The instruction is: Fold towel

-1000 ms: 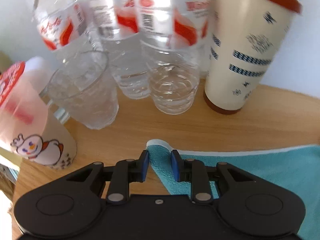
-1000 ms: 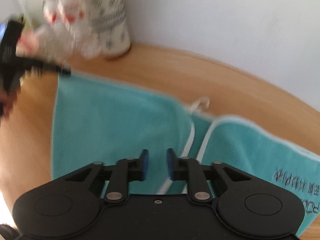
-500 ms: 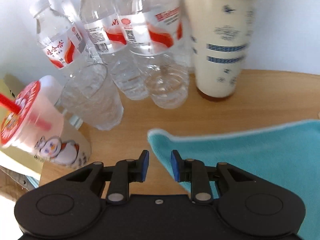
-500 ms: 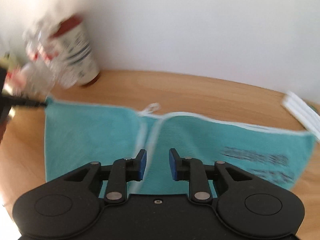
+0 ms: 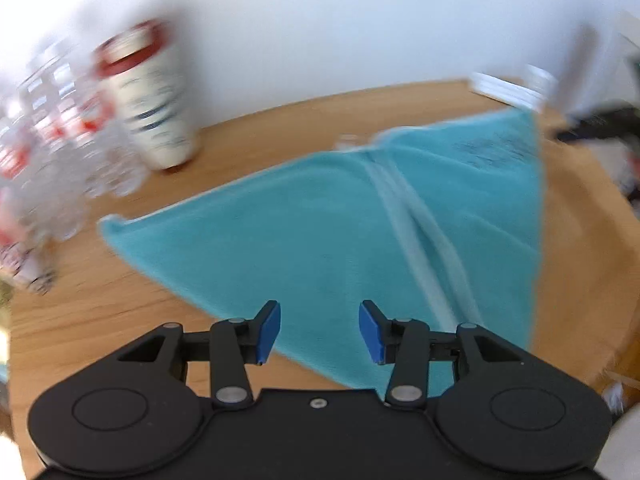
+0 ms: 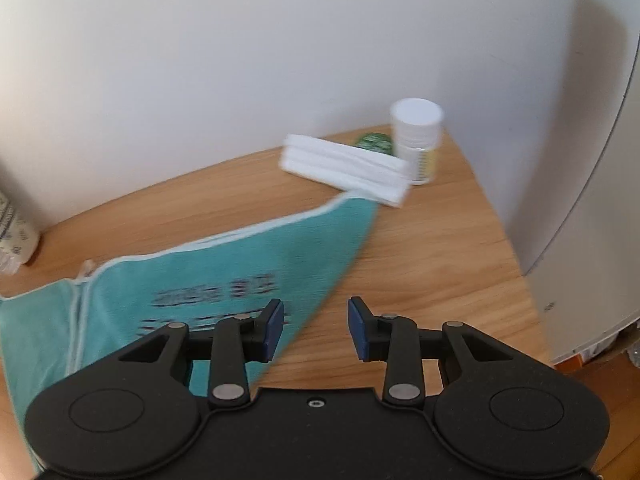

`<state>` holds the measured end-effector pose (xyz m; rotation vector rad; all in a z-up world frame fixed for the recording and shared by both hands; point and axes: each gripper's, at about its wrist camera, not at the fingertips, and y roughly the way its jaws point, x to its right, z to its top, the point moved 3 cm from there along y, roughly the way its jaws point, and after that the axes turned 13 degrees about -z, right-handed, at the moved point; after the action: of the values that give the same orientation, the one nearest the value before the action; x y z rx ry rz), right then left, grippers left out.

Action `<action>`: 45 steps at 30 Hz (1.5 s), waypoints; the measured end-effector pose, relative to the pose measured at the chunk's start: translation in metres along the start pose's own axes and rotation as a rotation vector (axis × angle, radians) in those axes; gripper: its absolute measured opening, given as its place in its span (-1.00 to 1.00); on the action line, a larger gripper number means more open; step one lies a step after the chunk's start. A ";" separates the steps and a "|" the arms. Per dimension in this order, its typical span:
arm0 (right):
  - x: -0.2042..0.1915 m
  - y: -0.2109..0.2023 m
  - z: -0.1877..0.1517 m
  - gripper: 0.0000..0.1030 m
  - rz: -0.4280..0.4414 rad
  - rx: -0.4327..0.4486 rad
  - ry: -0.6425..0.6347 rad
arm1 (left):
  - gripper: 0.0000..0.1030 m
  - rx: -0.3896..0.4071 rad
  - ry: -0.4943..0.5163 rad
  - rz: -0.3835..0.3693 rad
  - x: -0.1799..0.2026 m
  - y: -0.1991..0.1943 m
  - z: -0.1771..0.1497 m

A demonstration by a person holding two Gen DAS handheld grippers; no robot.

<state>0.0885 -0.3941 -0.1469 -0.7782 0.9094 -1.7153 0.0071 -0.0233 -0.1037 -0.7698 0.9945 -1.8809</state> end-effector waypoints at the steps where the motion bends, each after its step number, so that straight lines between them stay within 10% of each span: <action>1: 0.002 0.002 0.000 -0.23 -0.012 -0.003 -0.002 | -0.05 -0.003 0.023 -0.007 0.014 0.001 -0.001; 13: 0.003 0.013 0.011 -0.11 -0.060 0.002 -0.019 | -0.05 -0.083 0.206 -0.169 0.125 0.025 -0.034; 30: 0.020 0.067 0.044 -0.11 0.205 -0.031 -0.029 | -0.15 -0.179 0.114 0.189 0.174 0.092 -0.047; 45: 0.031 0.086 0.053 -0.10 0.353 -0.058 0.107 | -0.38 -0.184 0.119 0.272 0.180 0.100 -0.051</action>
<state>0.1644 -0.4532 -0.1909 -0.5287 1.1025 -1.4345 -0.0744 -0.1975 -0.1924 -0.5981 1.2930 -1.6301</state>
